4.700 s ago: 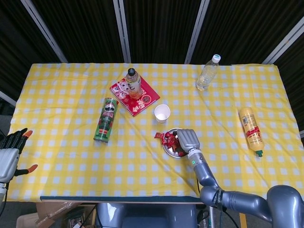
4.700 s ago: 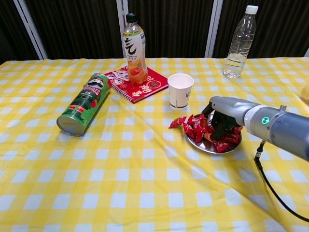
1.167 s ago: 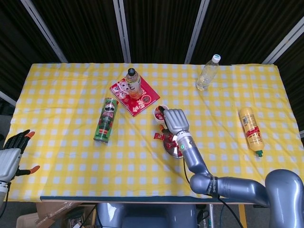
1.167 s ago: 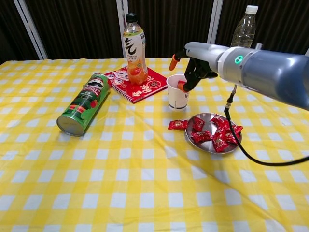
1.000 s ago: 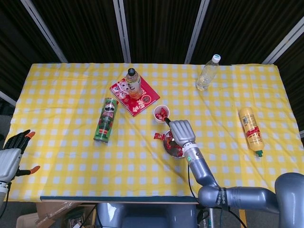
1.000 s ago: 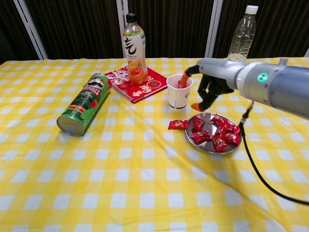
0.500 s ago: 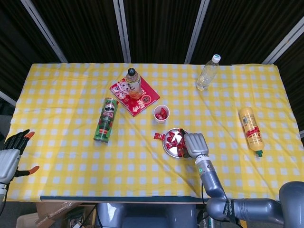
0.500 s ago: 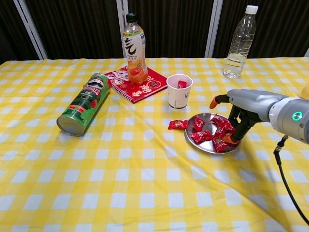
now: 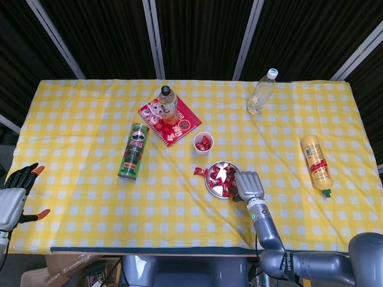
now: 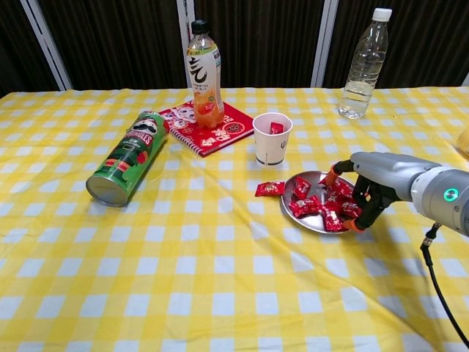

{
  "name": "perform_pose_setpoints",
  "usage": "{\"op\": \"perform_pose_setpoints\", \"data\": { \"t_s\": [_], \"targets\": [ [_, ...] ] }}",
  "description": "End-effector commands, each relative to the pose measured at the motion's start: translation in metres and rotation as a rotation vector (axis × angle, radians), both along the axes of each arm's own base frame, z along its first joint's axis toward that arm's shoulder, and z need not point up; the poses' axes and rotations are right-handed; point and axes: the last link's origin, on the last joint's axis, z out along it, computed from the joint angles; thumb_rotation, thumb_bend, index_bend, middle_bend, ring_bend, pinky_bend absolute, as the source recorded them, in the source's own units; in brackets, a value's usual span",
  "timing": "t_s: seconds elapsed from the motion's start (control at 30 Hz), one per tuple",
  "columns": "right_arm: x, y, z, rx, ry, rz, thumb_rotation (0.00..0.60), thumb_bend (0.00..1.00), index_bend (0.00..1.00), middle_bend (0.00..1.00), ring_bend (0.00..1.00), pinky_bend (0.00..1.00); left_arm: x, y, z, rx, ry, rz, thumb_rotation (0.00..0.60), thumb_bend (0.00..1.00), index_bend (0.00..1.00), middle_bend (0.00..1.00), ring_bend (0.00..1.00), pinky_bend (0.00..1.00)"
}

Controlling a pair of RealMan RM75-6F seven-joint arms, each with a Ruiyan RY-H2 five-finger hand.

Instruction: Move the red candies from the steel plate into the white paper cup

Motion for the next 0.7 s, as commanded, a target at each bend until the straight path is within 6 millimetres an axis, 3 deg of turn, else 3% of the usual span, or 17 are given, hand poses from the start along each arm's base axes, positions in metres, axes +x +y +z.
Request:
{"op": "perform_pose_setpoints", "data": {
  "t_s": [0.03, 0.3, 0.5, 0.7],
  "targets": [
    [-0.001, -0.001, -0.003, 0.003, -0.006, -0.004, 0.600, 0.33, 0.36, 0.82, 0.90, 0.92, 0.000, 0.000, 0.000, -0.001, 0.000, 0.002, 0.600, 0.02, 0.00, 0.00, 0.00, 0.00],
    [0.001, -0.007, -0.012, 0.010, -0.018, -0.006, 0.600, 0.34, 0.52, 0.82, 0.90, 0.92, -0.001, 0.000, 0.000, -0.003, 0.000, 0.005, 0.600, 0.02, 0.00, 0.00, 0.00, 0.00],
    [0.005, -0.013, -0.018, 0.003, -0.027, 0.005, 0.600, 0.55, 0.61, 0.82, 0.90, 0.92, 0.000, 0.001, -0.001, -0.005, -0.004, 0.007, 0.600, 0.02, 0.00, 0.00, 0.00, 0.00],
    [0.016, -0.020, -0.016, -0.021, -0.047, 0.034, 0.600, 0.61, 0.63, 0.82, 0.90, 0.92, 0.000, 0.001, -0.001, -0.008, -0.007, 0.013, 0.600, 0.02, 0.00, 0.00, 0.00, 0.00]
  ]
}}
